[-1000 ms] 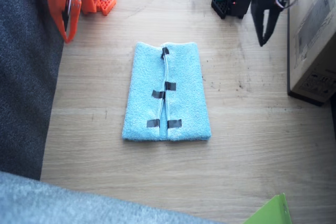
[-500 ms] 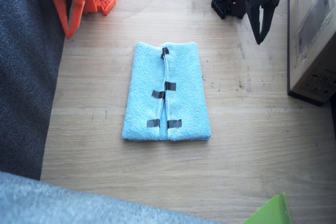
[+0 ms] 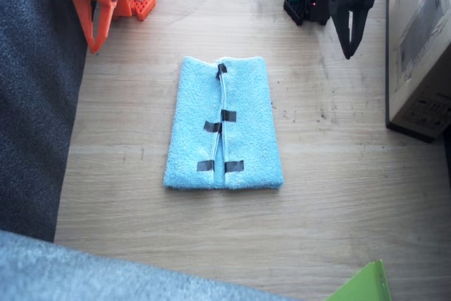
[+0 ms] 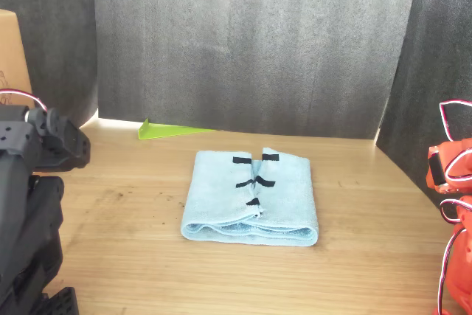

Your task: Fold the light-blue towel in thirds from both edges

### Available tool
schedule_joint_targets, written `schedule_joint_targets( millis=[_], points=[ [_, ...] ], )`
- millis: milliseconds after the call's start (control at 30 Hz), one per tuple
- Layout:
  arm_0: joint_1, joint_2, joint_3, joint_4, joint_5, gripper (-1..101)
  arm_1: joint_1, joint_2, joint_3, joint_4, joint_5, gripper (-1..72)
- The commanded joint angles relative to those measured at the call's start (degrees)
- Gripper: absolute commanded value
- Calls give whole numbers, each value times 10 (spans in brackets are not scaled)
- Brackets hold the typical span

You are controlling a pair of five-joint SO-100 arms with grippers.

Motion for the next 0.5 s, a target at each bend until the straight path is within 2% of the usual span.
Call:
schedule_joint_targets(
  millis=[0, 167, 467],
  points=[
    [9, 4, -4, 8, 0, -3, 10, 4, 4, 6, 3, 0],
    [7, 4, -4, 9, -4, -3, -32, 3, -1, 21, 56, 0],
    [11, 4, -4, 9, -9, -3, 4, 3, 0, 18, 96, 0]
  ],
)
